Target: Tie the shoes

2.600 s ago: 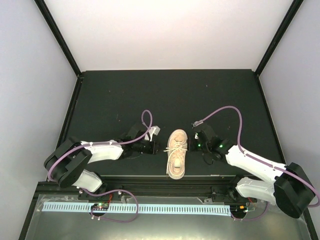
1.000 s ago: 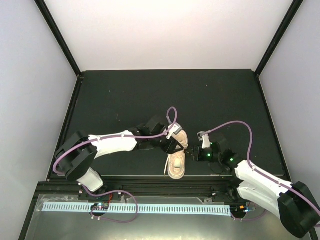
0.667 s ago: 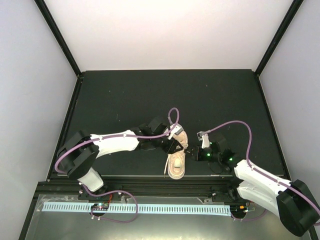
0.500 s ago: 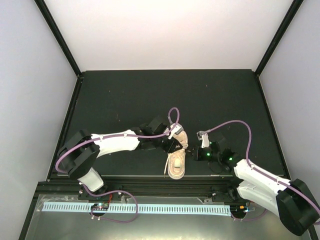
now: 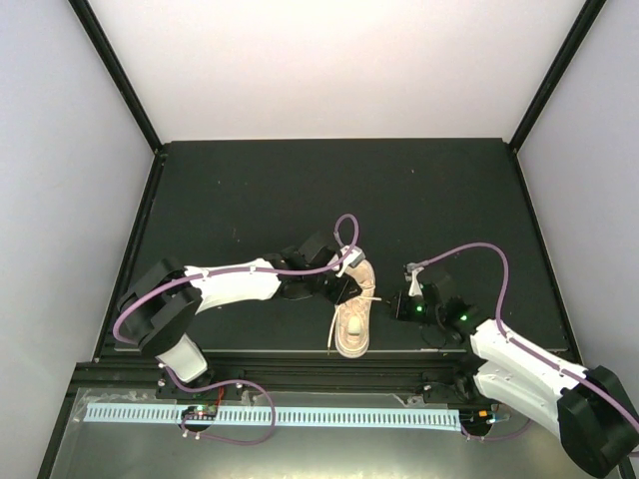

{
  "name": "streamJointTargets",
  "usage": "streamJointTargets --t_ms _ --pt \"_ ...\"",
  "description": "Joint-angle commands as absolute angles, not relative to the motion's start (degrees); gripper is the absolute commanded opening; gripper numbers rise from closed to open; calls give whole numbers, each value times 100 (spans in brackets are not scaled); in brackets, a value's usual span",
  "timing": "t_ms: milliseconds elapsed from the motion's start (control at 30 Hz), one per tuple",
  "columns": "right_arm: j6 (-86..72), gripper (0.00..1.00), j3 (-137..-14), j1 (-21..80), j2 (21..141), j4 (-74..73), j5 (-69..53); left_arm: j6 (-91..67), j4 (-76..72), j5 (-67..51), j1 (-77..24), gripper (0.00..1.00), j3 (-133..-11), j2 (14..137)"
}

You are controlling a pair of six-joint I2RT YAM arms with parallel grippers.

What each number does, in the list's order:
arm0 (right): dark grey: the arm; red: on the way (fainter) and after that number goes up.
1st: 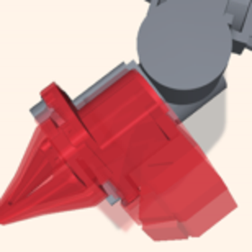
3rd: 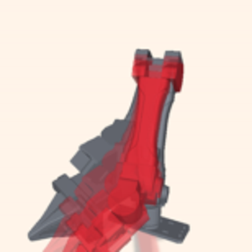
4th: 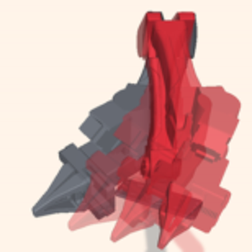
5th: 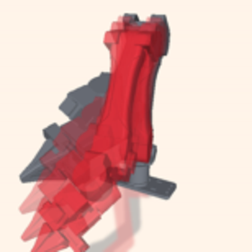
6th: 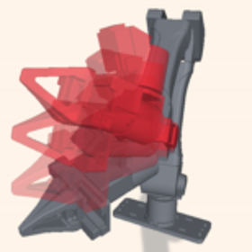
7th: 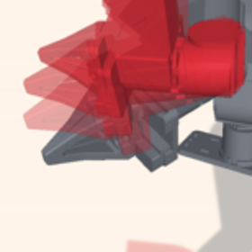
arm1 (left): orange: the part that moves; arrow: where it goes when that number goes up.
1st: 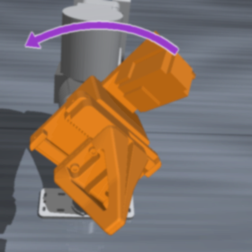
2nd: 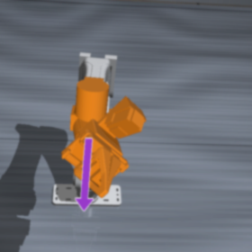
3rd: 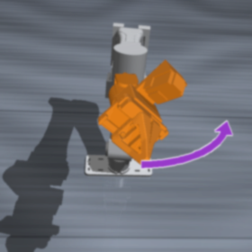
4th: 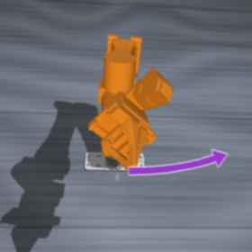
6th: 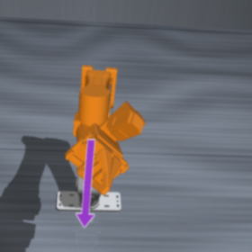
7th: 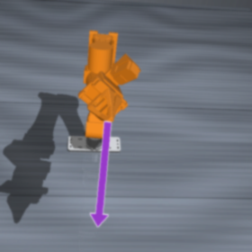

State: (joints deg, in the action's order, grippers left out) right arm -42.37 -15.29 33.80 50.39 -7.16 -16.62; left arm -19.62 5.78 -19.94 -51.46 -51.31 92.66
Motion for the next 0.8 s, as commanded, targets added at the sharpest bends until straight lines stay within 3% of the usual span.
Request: streamJointTargets --t_ms 0,200,300,367,500,533,633,767 --pt "-4592 2 -1482 3309 4930 -1397 -1015 -2067 686 -1831 -5177 22 -5302 9258" --pt "-4904 2 -1421 3289 4790 -1856 -697 -2194 648 -1841 -5177 23 -5317 9098" --pt "-4910 7 -1468 3287 4719 -1957 -662 -2298 643 -1775 -5172 34 -5317 8902" --pt "-4869 19 -1546 3287 4644 -2065 -626 -2422 722 -1610 -5153 44 -5290 8723" --pt "-4710 66 -1812 3287 4381 -2312 -513 -2857 710 -1381 -5042 59 -4971 8322" --pt "-4643 72 -1892 3286 4310 -2338 -491 -3005 627 -1399 -4990 60 -4815 8223" --pt "-4510 82 -2123 3287 4252 -2280 -500 -3430 364 -1610 -4837 60 -4349 8064" --pt "-4452 84 -2347 3287 4711 -1734 -894 -3682 285 -1741 -4799 54 -4156 8160"
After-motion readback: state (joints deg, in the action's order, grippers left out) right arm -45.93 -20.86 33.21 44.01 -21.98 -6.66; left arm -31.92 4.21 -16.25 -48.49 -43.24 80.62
